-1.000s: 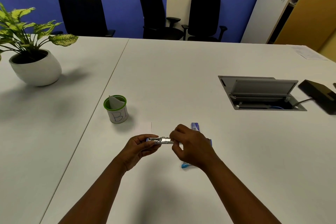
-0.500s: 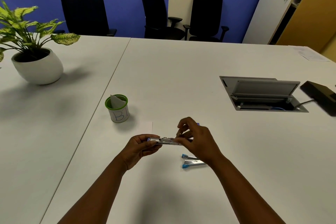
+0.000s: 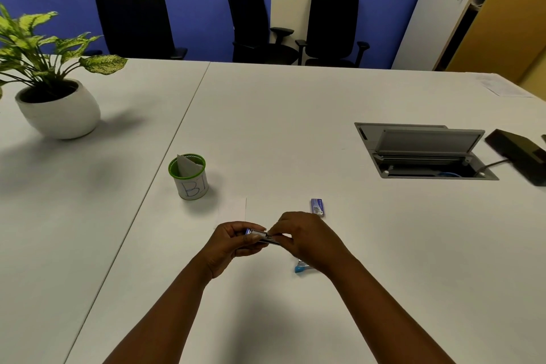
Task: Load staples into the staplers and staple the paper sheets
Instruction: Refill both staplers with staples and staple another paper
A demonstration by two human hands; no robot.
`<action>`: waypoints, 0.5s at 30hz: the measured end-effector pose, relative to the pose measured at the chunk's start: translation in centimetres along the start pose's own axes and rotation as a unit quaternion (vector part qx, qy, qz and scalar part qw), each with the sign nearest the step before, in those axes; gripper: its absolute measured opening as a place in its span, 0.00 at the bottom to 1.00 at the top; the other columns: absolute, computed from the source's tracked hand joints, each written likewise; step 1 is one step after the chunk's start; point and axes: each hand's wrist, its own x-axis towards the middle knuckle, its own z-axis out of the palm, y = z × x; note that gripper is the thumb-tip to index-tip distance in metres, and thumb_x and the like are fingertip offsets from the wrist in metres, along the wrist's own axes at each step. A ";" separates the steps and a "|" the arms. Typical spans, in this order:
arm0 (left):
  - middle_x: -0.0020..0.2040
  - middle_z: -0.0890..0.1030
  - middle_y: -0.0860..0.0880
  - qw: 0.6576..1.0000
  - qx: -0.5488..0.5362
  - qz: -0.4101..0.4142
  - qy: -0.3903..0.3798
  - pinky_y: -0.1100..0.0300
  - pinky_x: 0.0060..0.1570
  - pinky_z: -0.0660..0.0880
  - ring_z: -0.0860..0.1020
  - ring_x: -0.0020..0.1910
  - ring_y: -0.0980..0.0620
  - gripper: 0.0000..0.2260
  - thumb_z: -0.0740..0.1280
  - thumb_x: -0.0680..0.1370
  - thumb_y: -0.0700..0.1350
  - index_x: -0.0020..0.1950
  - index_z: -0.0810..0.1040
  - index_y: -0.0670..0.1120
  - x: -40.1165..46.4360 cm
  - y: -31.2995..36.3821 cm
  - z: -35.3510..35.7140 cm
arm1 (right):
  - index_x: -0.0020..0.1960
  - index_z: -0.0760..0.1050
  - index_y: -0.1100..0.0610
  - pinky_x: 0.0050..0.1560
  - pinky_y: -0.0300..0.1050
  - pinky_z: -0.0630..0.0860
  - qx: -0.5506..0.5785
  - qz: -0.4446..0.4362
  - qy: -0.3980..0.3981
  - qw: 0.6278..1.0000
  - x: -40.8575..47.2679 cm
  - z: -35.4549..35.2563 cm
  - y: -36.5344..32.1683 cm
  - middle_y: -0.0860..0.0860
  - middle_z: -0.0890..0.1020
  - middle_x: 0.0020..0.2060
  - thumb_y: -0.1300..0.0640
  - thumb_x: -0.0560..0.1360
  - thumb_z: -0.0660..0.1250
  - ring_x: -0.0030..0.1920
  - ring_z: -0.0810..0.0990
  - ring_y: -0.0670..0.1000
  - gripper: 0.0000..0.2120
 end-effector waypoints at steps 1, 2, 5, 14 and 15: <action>0.40 0.86 0.45 1.000 0.000 -0.001 0.002 0.63 0.39 0.80 0.85 0.40 0.48 0.10 0.66 0.72 0.34 0.41 0.85 0.47 -0.1 0.0 0.1 | 0.54 0.80 0.57 0.50 0.50 0.73 -0.018 -0.001 -0.012 1.000 0.1 0.0 0.0 0.55 0.82 0.48 0.55 0.78 0.59 0.49 0.78 0.54 0.12; 0.39 0.86 0.45 1.000 0.001 -0.002 0.003 0.63 0.38 0.80 0.85 0.40 0.48 0.11 0.66 0.72 0.33 0.41 0.85 0.47 -0.1 0.0 0.1 | 0.54 0.79 0.57 0.49 0.50 0.73 -0.035 -0.001 -0.022 0.999 0.1 -0.1 0.0 0.55 0.81 0.48 0.55 0.78 0.59 0.49 0.77 0.54 0.12; 0.39 0.86 0.45 1.000 0.000 -0.006 0.006 0.62 0.38 0.80 0.85 0.40 0.48 0.11 0.66 0.72 0.32 0.42 0.84 0.45 -0.1 -0.1 0.2 | 0.54 0.79 0.58 0.48 0.51 0.73 -0.071 -0.023 -0.033 0.997 0.0 0.0 -0.1 0.55 0.81 0.49 0.56 0.78 0.58 0.51 0.75 0.55 0.13; 0.41 0.86 0.45 0.998 -0.054 0.022 0.011 0.63 0.40 0.80 0.84 0.42 0.49 0.07 0.72 0.67 0.37 0.43 0.85 0.45 -0.2 0.3 -0.6 | 0.71 0.63 0.51 0.56 0.52 0.66 -0.118 -0.077 -0.005 0.990 -1.4 0.0 0.0 0.52 0.76 0.61 0.51 0.77 0.59 0.57 0.73 0.55 0.22; 0.41 0.86 0.45 0.998 -0.056 0.020 0.013 0.63 0.40 0.80 0.84 0.42 0.49 0.07 0.70 0.69 0.36 0.43 0.84 0.45 -0.2 0.4 -0.6 | 0.72 0.61 0.50 0.58 0.50 0.65 -0.098 -0.066 0.005 0.993 -1.4 -0.1 0.1 0.51 0.75 0.61 0.51 0.77 0.59 0.57 0.73 0.54 0.24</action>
